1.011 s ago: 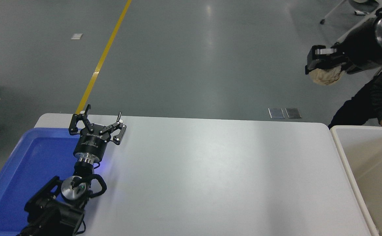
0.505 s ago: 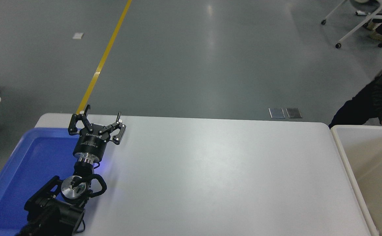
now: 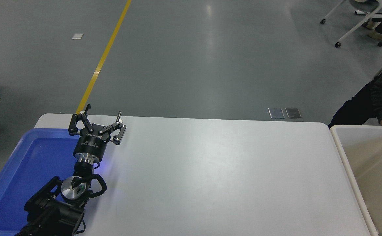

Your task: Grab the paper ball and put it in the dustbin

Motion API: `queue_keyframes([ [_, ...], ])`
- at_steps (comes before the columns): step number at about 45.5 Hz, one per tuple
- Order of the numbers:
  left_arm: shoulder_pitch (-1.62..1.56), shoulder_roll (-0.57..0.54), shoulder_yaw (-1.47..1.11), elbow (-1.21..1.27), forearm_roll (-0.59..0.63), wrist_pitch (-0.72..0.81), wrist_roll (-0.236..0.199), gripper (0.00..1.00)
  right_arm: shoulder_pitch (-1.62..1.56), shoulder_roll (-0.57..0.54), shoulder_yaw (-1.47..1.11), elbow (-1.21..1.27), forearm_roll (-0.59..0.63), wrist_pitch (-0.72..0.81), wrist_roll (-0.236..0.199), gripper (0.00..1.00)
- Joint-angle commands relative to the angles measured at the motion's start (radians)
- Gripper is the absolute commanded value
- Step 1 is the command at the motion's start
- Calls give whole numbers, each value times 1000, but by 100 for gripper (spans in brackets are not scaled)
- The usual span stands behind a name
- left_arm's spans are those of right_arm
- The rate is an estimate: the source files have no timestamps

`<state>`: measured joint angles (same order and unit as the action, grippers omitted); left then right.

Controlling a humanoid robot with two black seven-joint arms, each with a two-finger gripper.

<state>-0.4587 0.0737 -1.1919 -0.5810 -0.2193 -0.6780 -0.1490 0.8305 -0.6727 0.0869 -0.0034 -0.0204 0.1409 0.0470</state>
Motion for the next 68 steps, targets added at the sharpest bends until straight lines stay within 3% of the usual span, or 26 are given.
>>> queue_keyframes([
  [1, 0, 0, 0, 0, 0, 0, -1, 99, -186, 134, 393, -138, 33, -69, -48, 0],
  [8, 0, 0, 0, 0, -2, 0, 0, 99, -241, 160, 537, -138, 123, -80, -124, 0],
  [24, 0, 0, 0, 1, -2, 2, -1, 99, -258, 194, 550, -124, 165, -110, -125, 0],
  [42, 0, 0, 0, 1, 0, 0, -1, 99, -222, 334, 533, -99, 152, -169, -122, 0],
  [55, 0, 0, 0, 0, 0, 0, -1, 99, -215, 338, 533, -84, 149, -169, -122, 0],
  [56, 0, 0, 0, 0, 0, 0, -1, 99, -215, 337, 533, -84, 149, -169, -121, 10],
  [58, 0, 0, 0, 1, 0, 0, -1, 99, -215, 335, 534, -84, 151, -167, -119, 42],
  [61, 0, 0, 0, 1, 0, 0, 0, 99, -215, 329, 534, -83, 151, -158, -119, 76],
  [62, 0, 0, 0, 0, 0, 0, 0, 99, -215, 328, 534, -83, 151, -155, -119, 98],
  [68, 0, 0, 0, 0, 0, 0, -1, 99, -214, 326, 534, -83, 151, -152, -121, 100],
])
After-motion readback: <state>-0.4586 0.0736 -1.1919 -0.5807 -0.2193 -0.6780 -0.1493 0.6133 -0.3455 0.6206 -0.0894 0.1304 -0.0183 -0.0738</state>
